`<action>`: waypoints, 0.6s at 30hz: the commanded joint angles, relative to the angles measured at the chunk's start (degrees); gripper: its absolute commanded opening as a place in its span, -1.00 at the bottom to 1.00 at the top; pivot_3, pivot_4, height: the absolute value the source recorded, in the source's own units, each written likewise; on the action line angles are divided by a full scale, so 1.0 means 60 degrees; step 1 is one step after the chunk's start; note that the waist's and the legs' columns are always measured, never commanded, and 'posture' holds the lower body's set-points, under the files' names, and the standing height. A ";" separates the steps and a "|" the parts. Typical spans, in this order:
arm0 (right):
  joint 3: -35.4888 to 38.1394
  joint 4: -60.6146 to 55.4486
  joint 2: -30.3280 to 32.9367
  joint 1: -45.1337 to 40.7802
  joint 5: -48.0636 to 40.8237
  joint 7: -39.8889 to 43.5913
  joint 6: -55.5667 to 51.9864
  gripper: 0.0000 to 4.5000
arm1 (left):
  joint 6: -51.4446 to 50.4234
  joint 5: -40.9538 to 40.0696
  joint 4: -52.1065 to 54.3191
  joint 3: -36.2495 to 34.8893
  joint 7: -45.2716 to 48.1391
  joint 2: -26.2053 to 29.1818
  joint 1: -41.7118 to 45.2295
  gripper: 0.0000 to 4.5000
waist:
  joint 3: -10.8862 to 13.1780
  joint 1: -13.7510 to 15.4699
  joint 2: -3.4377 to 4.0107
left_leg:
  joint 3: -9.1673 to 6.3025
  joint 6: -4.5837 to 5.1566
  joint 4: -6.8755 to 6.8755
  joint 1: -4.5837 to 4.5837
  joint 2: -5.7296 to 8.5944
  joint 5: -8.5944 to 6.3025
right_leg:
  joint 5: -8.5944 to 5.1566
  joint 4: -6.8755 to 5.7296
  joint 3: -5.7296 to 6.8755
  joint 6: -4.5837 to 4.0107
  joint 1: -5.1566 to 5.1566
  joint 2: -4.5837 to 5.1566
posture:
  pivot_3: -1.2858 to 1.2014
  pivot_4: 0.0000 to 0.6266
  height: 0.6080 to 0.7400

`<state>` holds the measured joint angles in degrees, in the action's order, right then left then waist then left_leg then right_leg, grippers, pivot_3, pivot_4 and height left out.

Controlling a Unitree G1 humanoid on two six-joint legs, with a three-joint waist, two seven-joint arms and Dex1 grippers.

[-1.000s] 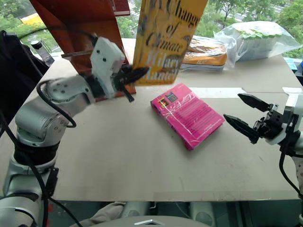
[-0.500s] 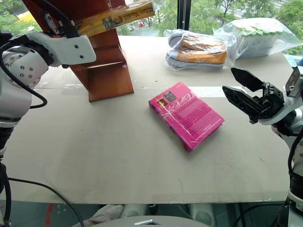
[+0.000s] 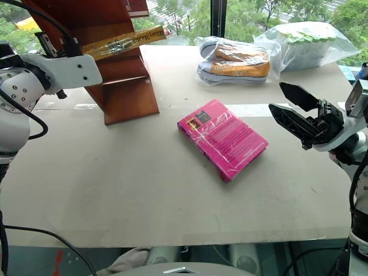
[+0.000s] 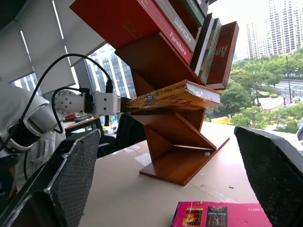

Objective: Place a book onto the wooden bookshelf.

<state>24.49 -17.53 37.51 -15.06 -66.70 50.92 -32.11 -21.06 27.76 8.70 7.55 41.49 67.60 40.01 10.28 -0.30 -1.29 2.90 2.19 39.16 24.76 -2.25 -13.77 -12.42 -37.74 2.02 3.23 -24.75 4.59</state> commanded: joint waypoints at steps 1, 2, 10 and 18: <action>0.0101 -0.0119 -0.0041 -0.0145 0.0055 0.0127 0.0194 1.00 | -0.0304 0.0316 0.0159 -0.0521 0.0119 0.0211 -0.0124 -0.23 | 0.0000 -0.0040 0.0000 | -0.0001 0.0000 0.0003 -0.0001 0.0000 0.0000 | 0.0000 -0.0006 -0.0003 0.0000 -0.0001 0.0000 | 0.03 -0.52 0.28; 0.0083 -0.0096 -0.0044 -0.0138 0.0098 0.0173 0.0194 1.00 | -0.0361 0.0335 0.0208 -0.0593 0.0149 0.0222 -0.0199 -0.08 | 0.0000 -0.0043 0.0000 | -0.0001 0.0000 0.0006 0.0000 0.0000 0.0000 | 0.0000 -0.0010 -0.0003 0.0000 -0.0002 0.0000 | 0.03 -0.52 0.28; 0.0048 0.0275 0.0014 -0.0345 0.0295 0.0485 0.0188 1.00 | -0.0968 0.0445 0.0580 -0.1126 0.0091 0.0052 -0.0497 0.97 | 0.0000 0.0012 0.0000 | -0.0005 0.0000 0.0030 0.0005 0.0001 0.0001 | 0.0002 -0.0021 -0.0004 -0.0001 -0.0003 0.0002 | 0.03 -0.52 0.28; 0.0087 0.0520 0.0071 -0.0209 0.0653 0.0851 0.0244 1.00 | -0.0870 -0.0963 0.2293 -0.2748 -0.0876 -0.1860 -0.0747 0.97 | 0.0000 0.0164 -0.0002 | -0.0006 0.0000 0.0034 0.0007 0.0002 0.0001 | 0.0013 -0.0025 -0.0007 -0.0020 -0.0002 0.0001 | 0.03 -0.52 0.28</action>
<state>23.50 -13.34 37.12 -16.31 -62.88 55.24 -31.48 -27.80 24.50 18.31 -5.42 37.61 57.09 35.53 10.28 0.68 -1.31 2.85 2.19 39.40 24.82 -2.24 -13.77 -12.33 -37.90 1.97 3.11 -24.76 4.60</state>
